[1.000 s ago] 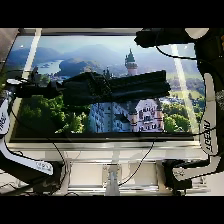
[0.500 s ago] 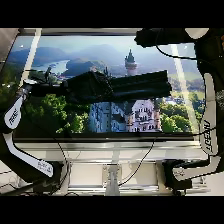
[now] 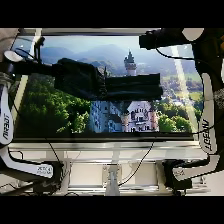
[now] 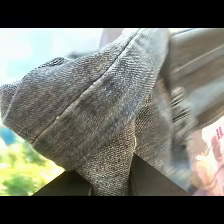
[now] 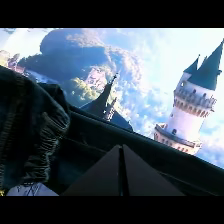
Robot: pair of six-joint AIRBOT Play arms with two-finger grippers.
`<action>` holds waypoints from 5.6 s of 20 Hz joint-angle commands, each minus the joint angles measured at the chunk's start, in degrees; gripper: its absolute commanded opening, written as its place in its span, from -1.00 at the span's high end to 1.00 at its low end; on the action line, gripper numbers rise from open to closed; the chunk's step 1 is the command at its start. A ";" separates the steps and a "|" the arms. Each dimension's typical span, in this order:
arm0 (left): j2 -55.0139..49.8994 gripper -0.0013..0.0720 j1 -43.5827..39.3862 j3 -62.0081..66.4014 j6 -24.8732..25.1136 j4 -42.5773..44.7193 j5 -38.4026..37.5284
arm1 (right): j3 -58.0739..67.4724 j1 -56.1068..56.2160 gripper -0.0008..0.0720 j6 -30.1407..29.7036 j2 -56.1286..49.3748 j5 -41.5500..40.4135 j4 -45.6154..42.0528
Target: Fold the clothes and pants, and hang the long-sleeved shirts on hangers.
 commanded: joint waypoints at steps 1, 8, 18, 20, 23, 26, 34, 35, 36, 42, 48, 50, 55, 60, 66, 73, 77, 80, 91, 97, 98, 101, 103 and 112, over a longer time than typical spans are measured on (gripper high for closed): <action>6.56 0.84 -2.56 6.12 -3.54 4.35 0.09 | -2.73 0.07 0.90 7.80 -2.21 -5.09 -0.44; 8.63 0.84 -8.66 6.60 -7.78 4.42 2.54 | -4.20 10.19 0.91 16.44 -21.35 -18.34 15.61; 5.14 0.84 -9.68 6.58 -11.10 4.44 4.02 | 3.74 22.95 0.91 29.24 -36.00 -33.03 19.80; 3.34 0.84 -10.25 6.58 -11.13 4.17 6.51 | 3.72 22.56 0.91 29.18 -35.74 -30.56 16.61; -0.70 0.84 -12.09 6.58 -11.10 3.72 10.40 | 3.69 19.85 0.91 24.39 -32.50 -21.70 11.06; -4.94 0.84 -15.26 6.58 -11.06 0.17 14.80 | 3.69 16.06 0.91 11.61 -26.86 -4.09 1.73; -7.52 0.84 -29.81 6.58 -11.06 -6.08 30.45 | 0.96 6.78 0.90 6.69 -6.62 12.79 -12.76; -7.52 0.84 -32.33 6.58 -11.06 -6.08 32.59 | 0.96 5.53 0.90 6.69 -3.54 12.74 -12.85; -7.56 0.84 -35.19 6.58 -11.06 -6.08 35.82 | 0.96 4.35 0.90 6.69 -0.81 12.72 -12.90; -12.85 0.84 -50.77 6.58 -11.06 -2.62 59.71 | 0.96 -1.86 0.90 6.71 9.62 12.85 -12.92; -16.61 -0.95 -57.90 6.60 -11.06 -1.99 62.34 | 0.07 -7.56 0.90 6.73 10.12 12.81 -12.94; -15.74 -0.95 -57.53 6.60 -11.06 -1.97 62.71 | -1.11 -10.36 0.90 6.71 10.12 12.76 -13.22; -10.01 -0.95 -51.82 6.60 -11.06 -1.95 62.69 | -8.83 -23.58 0.90 2.03 10.01 8.76 -18.95; -2.71 -0.93 -42.86 6.60 -11.08 -1.99 56.46 | -28.11 -43.85 0.91 -15.61 9.60 8.90 7.65; 0.07 -0.93 -36.87 6.60 -11.10 -2.21 48.37 | -52.35 -45.05 -0.24 -35.39 9.57 10.99 33.77; 0.04 -0.92 -36.76 6.60 -11.08 -3.67 47.78 | -55.12 -24.00 -0.98 -30.32 9.55 -17.59 21.94; 0.04 -0.93 -36.76 6.60 -11.08 -3.69 47.80 | -52.78 -16.39 -0.94 -13.68 7.48 -26.56 3.91; 0.04 -0.93 -36.74 6.60 -11.08 -3.67 47.80 | -46.14 -16.83 -0.95 -2.67 2.32 -25.97 -0.66; 0.04 -0.92 -36.63 6.60 -11.06 -3.23 47.82 | -24.46 -26.86 -0.92 4.81 -15.50 -4.37 10.10; 0.04 -0.92 -36.63 6.60 -11.06 -3.23 47.84 | -24.46 -28.68 -0.89 -5.86 -21.09 1.53 27.58; 0.04 -0.92 -36.63 6.60 -11.06 -3.23 47.84 | -24.46 -28.20 -0.85 -7.63 -22.14 3.06 30.18; 0.07 -0.92 -36.63 6.60 -11.04 -3.23 47.84 | -24.46 -25.81 -0.79 -10.97 -24.06 3.56 35.26; 0.13 -0.92 -36.63 6.60 -11.04 -3.23 47.84 | -24.04 -23.71 0.22 -11.34 -23.91 3.43 37.13; 4.72 -0.85 -32.30 6.60 -11.04 2.51 43.17 | -15.04 -23.96 0.90 -11.19 -18.58 5.90 42.80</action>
